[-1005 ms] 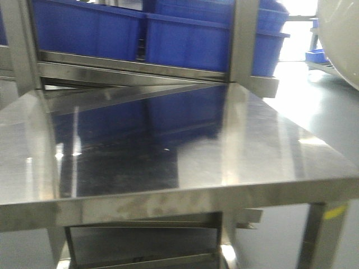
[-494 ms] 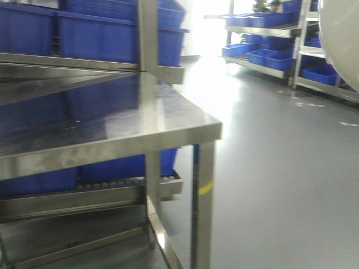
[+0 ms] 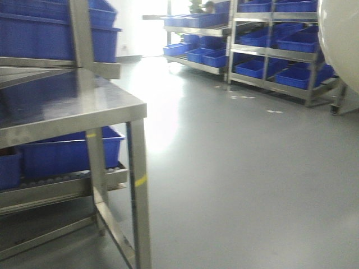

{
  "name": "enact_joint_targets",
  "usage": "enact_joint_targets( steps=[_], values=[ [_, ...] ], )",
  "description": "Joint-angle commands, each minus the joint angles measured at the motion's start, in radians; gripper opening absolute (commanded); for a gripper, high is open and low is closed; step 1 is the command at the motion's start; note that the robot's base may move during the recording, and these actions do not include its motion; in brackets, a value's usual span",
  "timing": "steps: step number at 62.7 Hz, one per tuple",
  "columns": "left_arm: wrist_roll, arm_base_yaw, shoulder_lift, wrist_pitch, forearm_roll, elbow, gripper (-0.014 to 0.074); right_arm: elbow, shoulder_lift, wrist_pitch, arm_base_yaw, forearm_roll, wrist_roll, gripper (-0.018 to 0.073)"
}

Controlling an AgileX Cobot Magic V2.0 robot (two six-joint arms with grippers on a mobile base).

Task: Move white bin to right shelf second layer
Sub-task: 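Drive away from the steel table carrying the bin in the right gripper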

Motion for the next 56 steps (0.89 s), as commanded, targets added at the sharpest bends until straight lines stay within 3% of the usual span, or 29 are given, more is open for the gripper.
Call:
enact_joint_targets(
  steps=[1,56],
  values=[
    [-0.003,-0.003,-0.014,-0.083,-0.006,0.037,0.0085,-0.029,0.007,-0.086,-0.006,0.02,-0.004,0.0057],
    [-0.003,-0.003,-0.014,-0.083,-0.006,0.037,0.0085,-0.029,0.007,-0.085,-0.006,0.02,-0.004,0.0057]
  ],
)
